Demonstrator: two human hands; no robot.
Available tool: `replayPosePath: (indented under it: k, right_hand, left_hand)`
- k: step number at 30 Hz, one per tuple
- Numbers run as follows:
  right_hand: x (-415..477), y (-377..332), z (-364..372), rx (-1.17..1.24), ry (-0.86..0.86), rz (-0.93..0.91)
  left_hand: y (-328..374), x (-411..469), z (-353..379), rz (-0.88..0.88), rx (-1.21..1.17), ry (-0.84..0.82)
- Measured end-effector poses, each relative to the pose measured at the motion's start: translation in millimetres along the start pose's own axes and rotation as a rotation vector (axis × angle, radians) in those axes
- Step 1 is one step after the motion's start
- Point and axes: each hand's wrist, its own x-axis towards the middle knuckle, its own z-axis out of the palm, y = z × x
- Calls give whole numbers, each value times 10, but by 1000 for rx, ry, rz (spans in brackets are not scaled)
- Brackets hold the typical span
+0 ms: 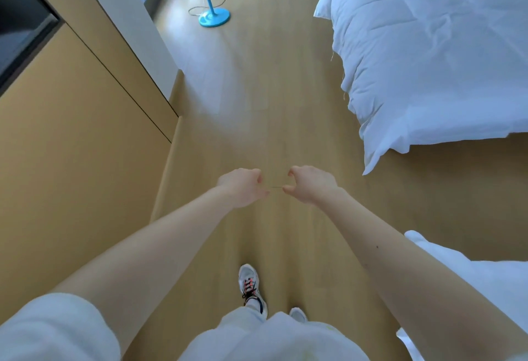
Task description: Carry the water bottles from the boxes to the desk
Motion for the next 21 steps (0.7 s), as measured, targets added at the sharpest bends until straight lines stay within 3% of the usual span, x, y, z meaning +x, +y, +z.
replayPosePath:
  k: [7, 21]
  right_hand:
    - [567, -71, -256, -51, 24, 26]
    - [2240, -821, -1176, -174, 67, 54]
  left_hand:
    - [-211, 615, -305, 54, 5, 3]
    - [-1320, 2199, -1270, 178, 150, 72]
